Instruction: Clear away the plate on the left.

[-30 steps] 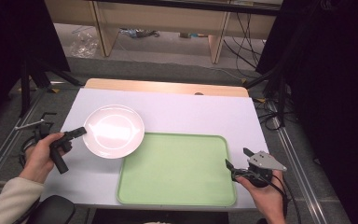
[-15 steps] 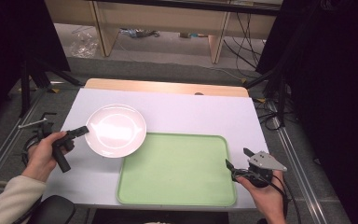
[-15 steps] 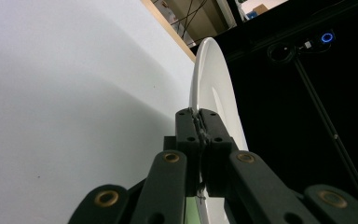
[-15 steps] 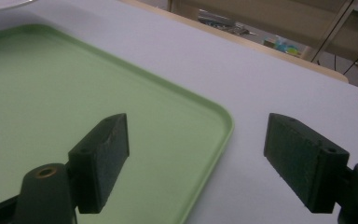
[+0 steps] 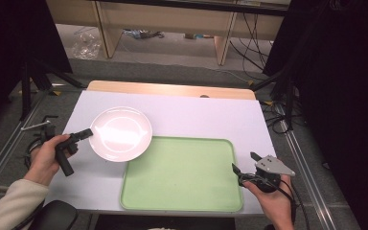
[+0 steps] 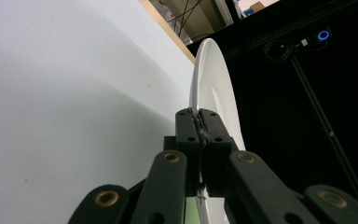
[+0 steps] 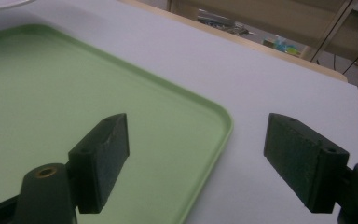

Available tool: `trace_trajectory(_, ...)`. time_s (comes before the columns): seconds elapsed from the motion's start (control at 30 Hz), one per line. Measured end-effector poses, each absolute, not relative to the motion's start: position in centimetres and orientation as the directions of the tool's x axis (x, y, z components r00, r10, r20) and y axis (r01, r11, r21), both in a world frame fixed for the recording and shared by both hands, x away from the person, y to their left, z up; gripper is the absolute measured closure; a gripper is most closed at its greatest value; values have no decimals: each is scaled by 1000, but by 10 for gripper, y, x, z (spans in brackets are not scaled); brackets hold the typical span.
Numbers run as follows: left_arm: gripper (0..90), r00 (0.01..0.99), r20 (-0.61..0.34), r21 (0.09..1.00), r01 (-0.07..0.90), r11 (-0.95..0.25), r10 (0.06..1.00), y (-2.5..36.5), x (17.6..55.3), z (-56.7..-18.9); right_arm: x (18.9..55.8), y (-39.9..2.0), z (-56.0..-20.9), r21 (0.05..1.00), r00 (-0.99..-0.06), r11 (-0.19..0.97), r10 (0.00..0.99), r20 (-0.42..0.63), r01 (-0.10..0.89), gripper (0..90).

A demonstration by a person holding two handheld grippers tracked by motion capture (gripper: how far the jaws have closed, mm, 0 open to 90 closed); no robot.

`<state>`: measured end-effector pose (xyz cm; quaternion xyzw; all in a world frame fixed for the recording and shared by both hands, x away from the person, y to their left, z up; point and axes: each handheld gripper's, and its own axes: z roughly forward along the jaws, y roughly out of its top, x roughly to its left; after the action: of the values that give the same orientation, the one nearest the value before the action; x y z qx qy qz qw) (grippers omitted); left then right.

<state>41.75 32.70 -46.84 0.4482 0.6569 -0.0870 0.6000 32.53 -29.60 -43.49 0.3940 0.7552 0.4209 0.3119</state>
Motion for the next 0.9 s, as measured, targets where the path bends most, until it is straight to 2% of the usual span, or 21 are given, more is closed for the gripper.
trace_trajectory(0.9, 871, 136, -877, 410, 711, 571, 460, 312, 422, -464, 326, -297, -435, 884, -493, 339, 857, -150, 321, 230)
